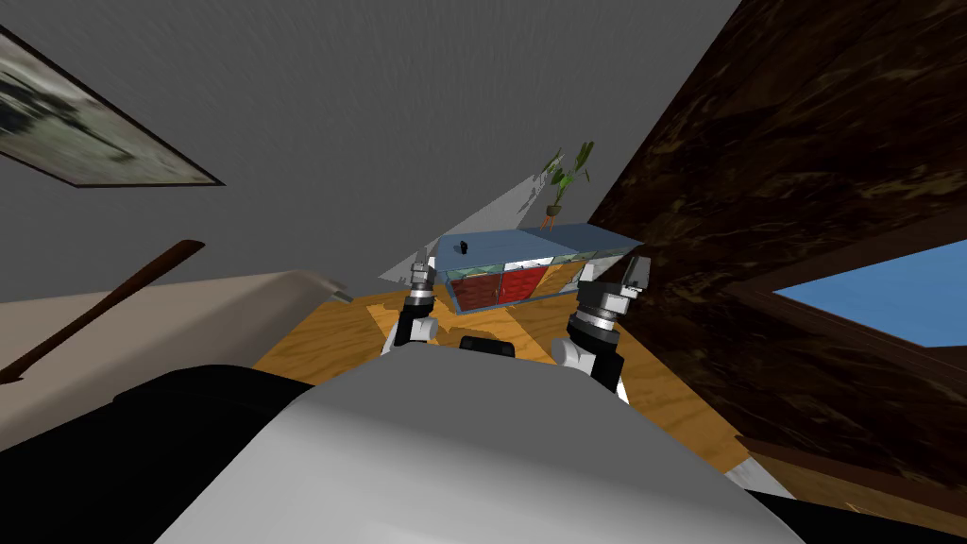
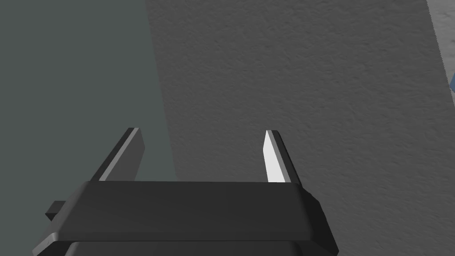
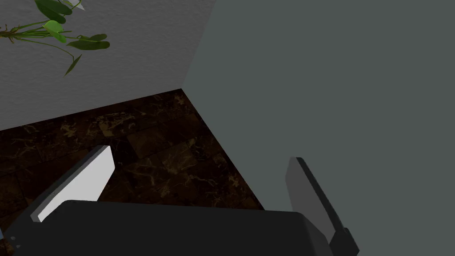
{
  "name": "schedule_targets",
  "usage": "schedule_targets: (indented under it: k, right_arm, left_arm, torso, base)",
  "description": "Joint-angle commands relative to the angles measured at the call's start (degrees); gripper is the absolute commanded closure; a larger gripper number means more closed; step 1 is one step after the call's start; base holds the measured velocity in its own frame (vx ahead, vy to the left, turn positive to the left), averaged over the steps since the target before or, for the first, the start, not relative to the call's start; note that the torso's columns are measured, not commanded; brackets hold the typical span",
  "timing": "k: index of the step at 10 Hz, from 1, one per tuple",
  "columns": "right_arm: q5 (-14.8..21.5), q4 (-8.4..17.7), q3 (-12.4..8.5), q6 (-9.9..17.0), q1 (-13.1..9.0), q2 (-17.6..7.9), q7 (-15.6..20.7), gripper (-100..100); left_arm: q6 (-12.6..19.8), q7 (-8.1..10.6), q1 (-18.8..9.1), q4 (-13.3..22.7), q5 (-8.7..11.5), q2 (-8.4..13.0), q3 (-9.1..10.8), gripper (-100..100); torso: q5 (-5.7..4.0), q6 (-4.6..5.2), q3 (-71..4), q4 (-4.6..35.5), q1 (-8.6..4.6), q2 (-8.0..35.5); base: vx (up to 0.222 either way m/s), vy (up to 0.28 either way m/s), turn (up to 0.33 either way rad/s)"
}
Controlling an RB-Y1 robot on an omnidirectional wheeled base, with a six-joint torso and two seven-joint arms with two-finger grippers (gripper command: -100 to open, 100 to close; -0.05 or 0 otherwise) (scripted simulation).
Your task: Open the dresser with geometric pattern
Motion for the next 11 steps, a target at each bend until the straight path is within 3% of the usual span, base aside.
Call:
schedule_targets:
  k: [1, 9, 10, 11]
  right_arm:
    - [0.0, 0.0, 0.0, 0.0, 0.0, 0.0, 0.0, 0]
    - [0.0, 0.0, 0.0, 0.0, 0.0, 0.0, 0.0, 0]
    - [0.3, 0.5, 0.2, -0.1, -0.5, -2.1, 1.3, -100]
    - [0.5, 1.0, 0.3, -0.3, -1.0, -3.6, 2.6, -100]
  left_arm:
    - [0.0, 0.00, 0.0, 0.0, 0.0, 0.0, 0.00, 0]
    - [0.0, 0.00, 0.0, 0.0, 0.0, 0.0, 0.00, 0]
    - [0.0, 0.00, 0.0, 0.0, 0.0, 0.0, 0.00, 0]
    - [0.0, 0.00, 0.0, 0.0, 0.0, 0.0, 0.00, 0]
  torso:
    - [0.00, 0.00, -4.7, 2.3, 0.00, 2.3]
    - [0.00, 0.00, -70.7, 35.4, 0.00, 35.4]
    - [0.00, 0.00, -79.2, 39.6, 0.00, 39.6]
    - [0.01, 0.00, -83.1, 41.5, 0.02, 41.5]
  base:
    - [0.000, 0.000, 0.000]
    - [0.000, 0.000, 0.000]
    - [0.008, 0.010, -0.014]
    - [0.005, 0.027, -0.031]
